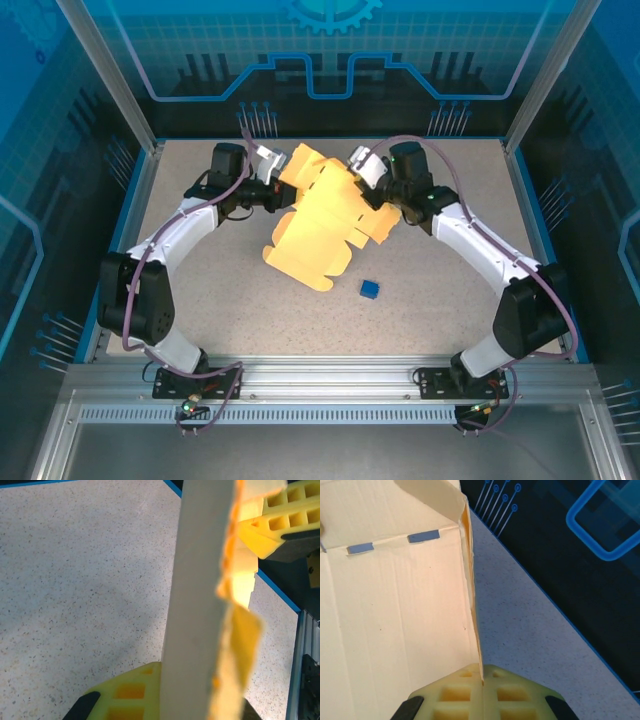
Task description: Fold the paper box
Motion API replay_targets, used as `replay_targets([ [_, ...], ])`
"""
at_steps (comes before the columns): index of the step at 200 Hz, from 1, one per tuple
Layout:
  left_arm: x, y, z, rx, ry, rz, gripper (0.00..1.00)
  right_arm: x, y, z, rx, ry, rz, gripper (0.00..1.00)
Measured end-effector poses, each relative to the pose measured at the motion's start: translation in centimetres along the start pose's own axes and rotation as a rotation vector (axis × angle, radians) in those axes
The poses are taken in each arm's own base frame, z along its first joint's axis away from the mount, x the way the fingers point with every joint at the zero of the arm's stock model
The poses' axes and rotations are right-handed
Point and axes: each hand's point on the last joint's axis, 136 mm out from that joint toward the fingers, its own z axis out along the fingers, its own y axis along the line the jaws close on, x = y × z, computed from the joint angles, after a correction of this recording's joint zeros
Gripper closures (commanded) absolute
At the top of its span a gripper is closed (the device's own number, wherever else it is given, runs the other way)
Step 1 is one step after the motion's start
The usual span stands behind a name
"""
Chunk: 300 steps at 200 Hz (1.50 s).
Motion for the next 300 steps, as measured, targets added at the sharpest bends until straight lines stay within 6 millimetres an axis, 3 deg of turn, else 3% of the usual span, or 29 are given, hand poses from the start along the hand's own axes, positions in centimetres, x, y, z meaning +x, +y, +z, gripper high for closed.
replay_targets([
  [104, 0.0, 0.2, 0.0, -0.011, 0.0, -0.074, 1.0, -0.1, 0.2, 1.0, 0.204, -0.01, -0.089, 0.97],
  [144, 0.2, 0.9, 0.2, -0.033, 0.004, -0.08, 1.0, 0.3, 0.6, 1.1, 0.164, -0.007, -0.06, 0.96],
  [180, 0.8, 2.2, 0.3, -0.093, 0.005, -0.082, 1.0, 0.3, 1.0, 0.6, 0.007, -0.007, 0.048, 0.96],
  [243, 3.5, 5.4, 1.1, -0.206, 0.035, -0.116, 0.78, 2.4, 4.3, 2.0, -0.257, 0.114, 0.241, 0.96],
  [300, 5.7, 9.3, 0.7, -0.403, 0.038, -0.189, 0.52, 5.2, 6.3, 3.7, -0.349, 0.26, 0.34, 0.96],
])
